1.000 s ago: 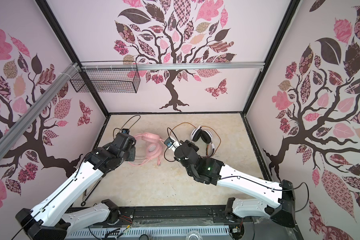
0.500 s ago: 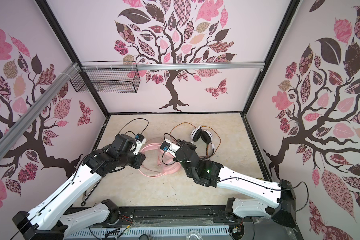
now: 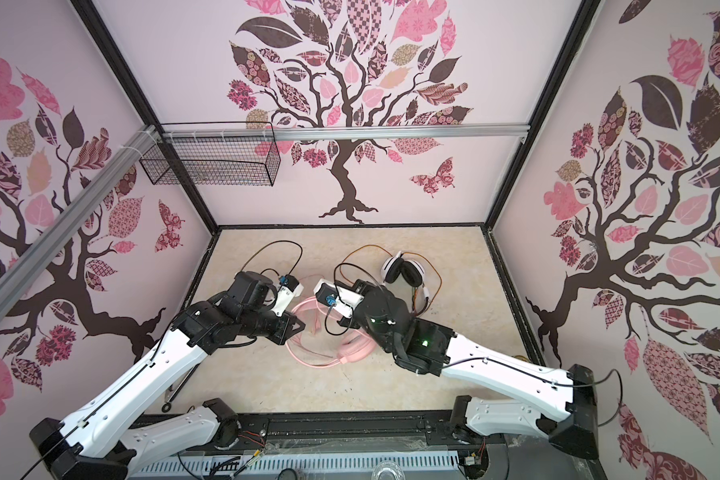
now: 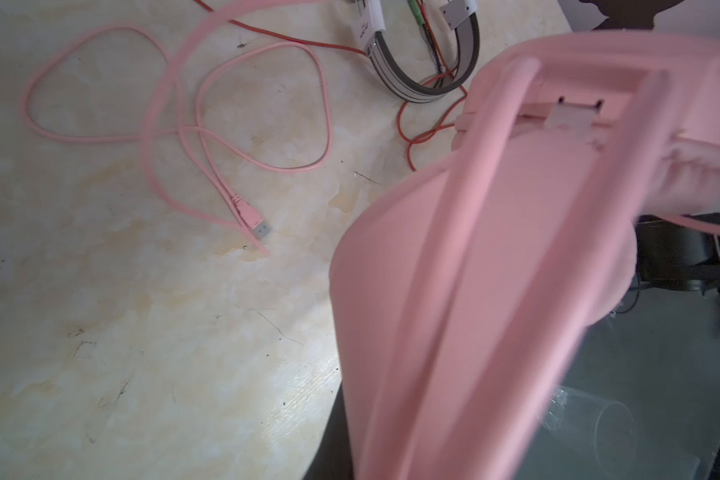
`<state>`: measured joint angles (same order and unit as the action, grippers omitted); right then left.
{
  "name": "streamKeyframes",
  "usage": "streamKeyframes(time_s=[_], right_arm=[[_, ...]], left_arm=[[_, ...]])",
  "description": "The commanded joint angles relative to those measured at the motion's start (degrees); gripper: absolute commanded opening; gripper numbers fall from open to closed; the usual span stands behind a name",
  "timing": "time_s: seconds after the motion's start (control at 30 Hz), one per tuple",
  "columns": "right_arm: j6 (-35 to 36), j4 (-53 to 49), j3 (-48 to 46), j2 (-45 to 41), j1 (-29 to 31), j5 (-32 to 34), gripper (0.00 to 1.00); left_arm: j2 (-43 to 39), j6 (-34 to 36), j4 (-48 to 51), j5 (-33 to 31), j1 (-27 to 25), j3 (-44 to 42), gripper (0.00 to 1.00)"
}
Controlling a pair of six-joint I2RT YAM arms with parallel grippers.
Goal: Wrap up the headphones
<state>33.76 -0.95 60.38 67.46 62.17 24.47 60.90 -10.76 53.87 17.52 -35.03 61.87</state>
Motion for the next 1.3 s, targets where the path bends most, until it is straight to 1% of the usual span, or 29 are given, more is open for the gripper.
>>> streamKeyframes(time_s=[0.0, 0.13, 0.27, 0.37, 0.43, 0.47, 0.53, 0.57, 0.67, 0.73, 0.83, 0.93, 1.03, 1.1, 1.17, 1.27], right_arm=[[-4.6, -1.5, 4.8, 3.7, -3.0, -5.1, 0.00], [-6.7, -1.7, 5.8, 5.3, -6.1, -10.7, 0.00], [-6.3, -2.7, 5.7, 6.0, -8.3, -12.8, 0.00], [-5.6, -3.5, 5.5, 5.8, -9.8, -13.9, 0.06], [-5.9, -4.0, 5.5, 5.6, -10.7, -14.8, 0.12], [-6.3, -4.2, 5.6, 5.6, -11.1, -15.2, 0.17], [-7.0, -4.5, 5.6, 5.5, -11.7, -15.5, 0.35], [-7.4, -4.5, 5.5, 5.5, -12.0, -15.4, 0.41], [-10.3, -5.2, 5.7, 5.1, -13.8, -15.9, 0.53], [-13.2, -5.4, 5.1, 4.2, -15.9, -18.2, 0.56], [-18.1, -3.9, 2.3, 1.6, -20.1, -24.0, 0.61], [-21.9, -1.3, -2.1, -1.4, -23.3, -29.8, 0.70], [-22.3, -0.3, -5.3, -2.7, -23.9, -33.0, 0.75], [-23.2, -0.4, -6.3, -2.4, -23.9, -33.9, 0.75], [-24.5, -0.1, -7.0, -2.2, -24.0, -34.0, 0.76], [-27.1, 1.2, -9.4, -2.8, -24.0, -31.7, 0.78]], left_arm=[[-1.6, -1.5, -4.5, 6.9, -0.2, 0.9, 0.00], [-3.3, -1.8, -4.0, 8.3, -0.3, 0.5, 0.00], [-5.0, -1.0, -3.3, 10.3, -0.2, -0.2, 0.00], [-5.9, 0.0, -2.7, 11.6, -0.2, -0.4, 0.00], [-6.3, 0.4, -2.5, 12.0, -0.2, -0.4, 0.00], [-6.3, 0.3, -2.5, 12.3, -0.2, -0.3, 0.00], [-6.2, 0.4, -2.4, 13.1, -0.2, 0.0, 0.00], [-6.1, 0.4, -2.3, 13.2, -0.2, 0.2, 0.00], [-6.1, -0.1, -2.1, 12.3, -0.2, 0.3, 0.00], [-6.2, -1.0, -2.0, 10.4, -0.2, 0.5, 0.00], [-6.5, -2.4, -1.5, 8.1, -0.1, 1.2, 0.00], [-6.9, -3.4, -1.2, 7.0, 0.3, 2.6, 0.00], [-7.4, -4.5, -2.1, 9.9, 1.6, 4.0, 0.00], [-7.2, -5.6, -3.6, 13.4, 2.7, 5.4, 0.00], [-6.9, -6.7, -4.7, 15.6, 3.8, 6.7, 0.00], [-6.8, -8.7, -6.6, 18.2, 6.5, 8.6, 0.00]])
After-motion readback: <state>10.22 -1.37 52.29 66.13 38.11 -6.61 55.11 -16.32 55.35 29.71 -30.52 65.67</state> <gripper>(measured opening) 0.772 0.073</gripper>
